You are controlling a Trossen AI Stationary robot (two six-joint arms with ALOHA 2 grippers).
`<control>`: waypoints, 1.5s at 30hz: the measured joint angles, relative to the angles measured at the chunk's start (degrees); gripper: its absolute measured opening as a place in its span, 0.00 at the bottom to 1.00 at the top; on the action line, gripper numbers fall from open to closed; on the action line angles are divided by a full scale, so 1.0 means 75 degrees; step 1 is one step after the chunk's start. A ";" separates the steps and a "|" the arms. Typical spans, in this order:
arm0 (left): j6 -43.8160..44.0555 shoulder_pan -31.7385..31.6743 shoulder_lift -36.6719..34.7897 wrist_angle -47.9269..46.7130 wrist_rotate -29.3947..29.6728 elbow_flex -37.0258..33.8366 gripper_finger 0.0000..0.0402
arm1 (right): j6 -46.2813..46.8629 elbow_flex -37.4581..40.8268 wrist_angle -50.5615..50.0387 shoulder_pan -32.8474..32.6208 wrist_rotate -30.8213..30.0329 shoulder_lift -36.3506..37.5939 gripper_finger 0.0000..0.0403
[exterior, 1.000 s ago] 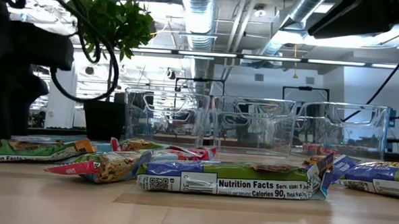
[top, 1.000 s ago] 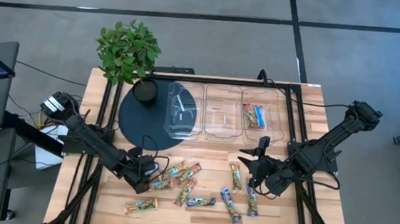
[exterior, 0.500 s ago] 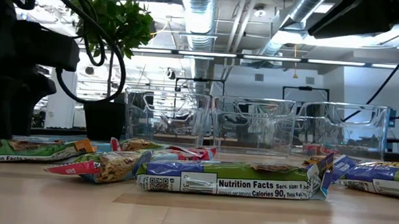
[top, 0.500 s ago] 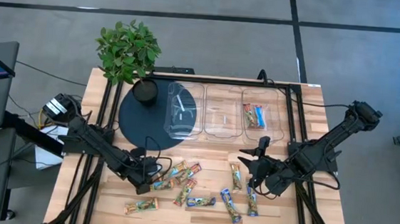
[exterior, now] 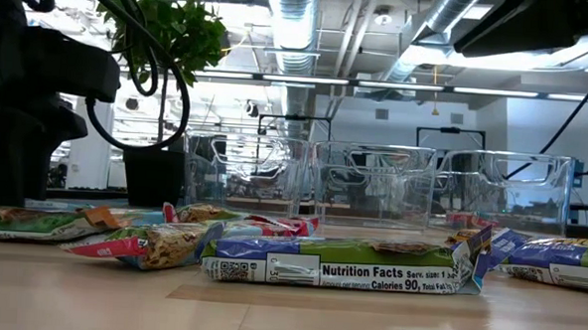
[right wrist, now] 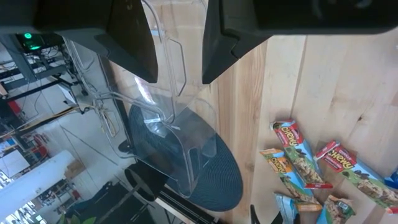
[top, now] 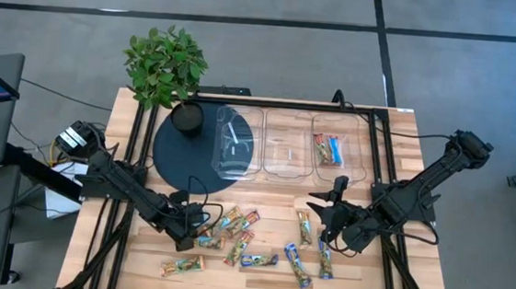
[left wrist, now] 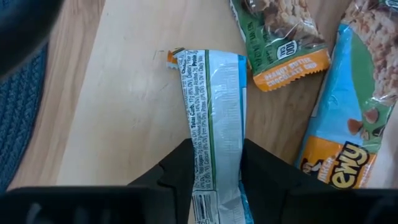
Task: Pick and place Granola Bars by type
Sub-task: Put the yellow granola bar into the left transparent bin
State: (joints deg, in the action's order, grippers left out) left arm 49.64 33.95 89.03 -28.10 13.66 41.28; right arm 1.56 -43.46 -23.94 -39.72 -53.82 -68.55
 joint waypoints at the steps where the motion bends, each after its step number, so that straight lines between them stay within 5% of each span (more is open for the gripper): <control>1: 0.0001 0.0000 0.0000 -0.0005 0.0024 0.0000 0.27 | 0.0000 0.0000 0.0000 0.0000 -0.0003 0.0000 0.29; 15: -0.0220 0.0000 0.0012 -0.0806 0.0744 0.0974 0.28 | 0.0000 0.0000 0.0000 0.0000 -0.0003 0.0000 0.29; 25: -0.1592 -0.0206 0.0000 -0.1468 0.3988 0.2189 0.28 | -0.0003 0.0000 0.0000 0.0000 -0.0003 0.0000 0.29; 32: -0.2351 -0.1224 -0.0006 -0.1256 0.6073 0.2331 0.28 | -0.0003 0.0000 0.0000 0.0000 -0.0003 0.0000 0.29; 45: -0.4046 -0.3905 -0.0008 0.0534 0.4921 0.2334 0.28 | -0.0012 0.0000 0.0000 0.0123 -0.0003 0.0000 0.29</control>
State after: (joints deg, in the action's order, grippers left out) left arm 19.30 4.67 88.97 -24.09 50.57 58.78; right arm 1.48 -43.46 -23.94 -38.80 -53.84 -68.55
